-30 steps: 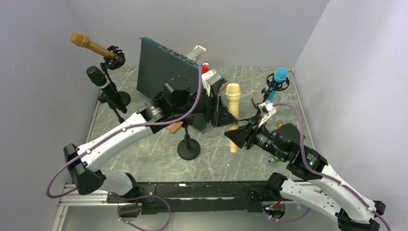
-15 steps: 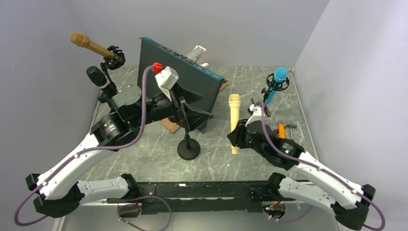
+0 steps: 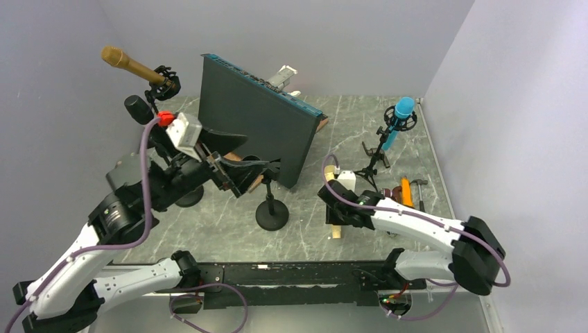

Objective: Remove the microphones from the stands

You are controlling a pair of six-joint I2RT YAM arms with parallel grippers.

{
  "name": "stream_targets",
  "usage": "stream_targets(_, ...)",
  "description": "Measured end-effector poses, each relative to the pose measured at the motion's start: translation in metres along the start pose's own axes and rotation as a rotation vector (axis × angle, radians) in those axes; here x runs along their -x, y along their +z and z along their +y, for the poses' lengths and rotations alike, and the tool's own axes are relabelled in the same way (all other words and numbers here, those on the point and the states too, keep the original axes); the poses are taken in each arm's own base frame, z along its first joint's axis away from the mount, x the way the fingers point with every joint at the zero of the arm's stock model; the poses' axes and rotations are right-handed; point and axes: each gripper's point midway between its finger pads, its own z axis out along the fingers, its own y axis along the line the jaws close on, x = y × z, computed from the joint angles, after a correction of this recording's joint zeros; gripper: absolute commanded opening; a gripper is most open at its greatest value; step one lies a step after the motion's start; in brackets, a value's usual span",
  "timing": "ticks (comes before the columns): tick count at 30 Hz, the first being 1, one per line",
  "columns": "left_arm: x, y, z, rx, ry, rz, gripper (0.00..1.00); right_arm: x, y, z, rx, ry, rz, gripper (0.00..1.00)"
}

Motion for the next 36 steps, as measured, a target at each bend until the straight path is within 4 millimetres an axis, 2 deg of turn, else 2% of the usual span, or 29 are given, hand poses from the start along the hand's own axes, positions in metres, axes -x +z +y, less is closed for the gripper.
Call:
stream_targets(6,0.011,-0.018,0.01,0.066,0.022,-0.039,0.99,-0.026,0.028,-0.01,-0.063,-0.021,0.07,0.1)
stream_targets(11,-0.002,-0.016,0.019,0.105,0.031,0.009,1.0,-0.04,0.039,-0.012,-0.081,-0.031,0.114,0.2)
stream_targets(14,-0.011,-0.013,0.023,0.121,0.035,0.044,0.99,-0.039,0.041,-0.011,-0.075,-0.028,0.108,0.26)
stream_targets(18,-0.022,-0.007,0.027,0.133,0.044,0.083,0.99,-0.039,0.041,-0.01,-0.068,-0.026,0.101,0.46)
stream_targets(21,-0.029,-0.003,0.03,0.141,0.048,0.108,0.99,-0.038,0.041,-0.01,-0.056,-0.02,0.092,0.54)
stream_targets(26,-0.039,0.001,0.034,0.152,0.06,0.146,0.99,-0.035,0.038,-0.009,-0.044,-0.022,0.08,0.65)
stream_targets(31,-0.041,-0.001,0.036,0.159,0.067,0.156,1.0,-0.026,0.026,-0.006,-0.014,-0.027,0.054,0.7)
stream_targets(33,-0.041,-0.002,0.038,0.168,0.07,0.157,0.99,-0.015,0.017,0.001,0.011,-0.028,0.032,0.71)
stream_targets(36,-0.04,-0.003,0.04,0.182,0.072,0.154,0.99,0.012,-0.006,0.022,0.1,-0.014,-0.024,0.75)
